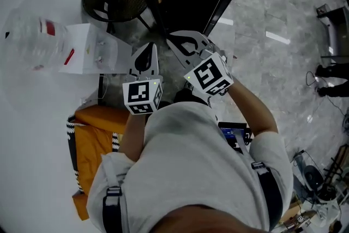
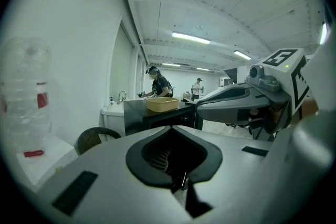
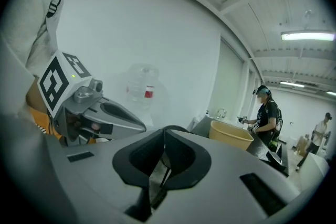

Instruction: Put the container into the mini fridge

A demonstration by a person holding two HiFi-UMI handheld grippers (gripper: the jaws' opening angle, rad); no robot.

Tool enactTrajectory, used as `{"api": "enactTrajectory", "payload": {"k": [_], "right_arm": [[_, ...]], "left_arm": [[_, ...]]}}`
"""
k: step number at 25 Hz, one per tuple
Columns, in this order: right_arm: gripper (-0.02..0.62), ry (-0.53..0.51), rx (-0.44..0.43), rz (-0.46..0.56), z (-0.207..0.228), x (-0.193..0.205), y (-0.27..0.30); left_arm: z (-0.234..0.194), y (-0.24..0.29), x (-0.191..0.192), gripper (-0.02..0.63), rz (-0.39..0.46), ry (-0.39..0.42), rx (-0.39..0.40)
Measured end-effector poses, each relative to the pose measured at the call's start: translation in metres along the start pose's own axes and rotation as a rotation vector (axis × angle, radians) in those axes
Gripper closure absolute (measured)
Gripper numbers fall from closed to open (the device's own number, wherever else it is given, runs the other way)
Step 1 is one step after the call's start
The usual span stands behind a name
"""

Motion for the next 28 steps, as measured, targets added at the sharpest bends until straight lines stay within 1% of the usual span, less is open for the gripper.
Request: {"api": "enactTrajectory", "payload": {"k": [4,7,10,12,14,16,20,24,28], "right_arm": [[0.555,-0.024,-0.002,-0.017,0.032,0.004,-0.007],[0.555,-0.058,0.007,-0.046,0.05,0.007,-0.012],[0.555,-0.144,-0.001,-0.084,0.065,0.007,-0.012],[0.555,-0.223,0.012,-0.12,0.074,0.006,-0.008],[0.555,-0.274,0.038,-0.145,0.085,0.004,-0.002],[0.555,-0.292,0.046,-0.17,0.097,0.002,0.002],[0.555,-0.337,0.033,-0.223,0.116,-0.005,0.009],[0.555,-0.406,0.001,-0.271,0.135,-0.017,0.02],[0.555,-0.473,0.02,-0.322,0.154,-0.028,0.038]], "left_arm": [[0.012,0.026,0.001,0.594,-0.033,-0.023,0.004],[0.02,0.04,0.002,0.594,-0.053,-0.01,0.022],[0.022,0.055,0.001,0.594,-0.061,0.001,0.037],[0.019,0.067,0.002,0.594,-0.061,0.0,0.052],[0.014,0.08,0.004,0.594,-0.053,0.002,0.069],[0.012,0.093,0.004,0.594,-0.048,0.005,0.098],[0.008,0.118,-0.008,0.594,-0.031,0.02,0.163],[-0.004,0.139,-0.018,0.594,-0.01,0.031,0.185],[-0.019,0.152,-0.018,0.594,-0.023,0.024,0.2]]}}
Point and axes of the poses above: the fingertips, and each gripper's own axes: y forward along the fingers, z to its right, x out of its underside, the point moved 8 cm from there along -y, backward along the fingers, and after that the axes turned 7 degrees about y, right-handed, at the moved point
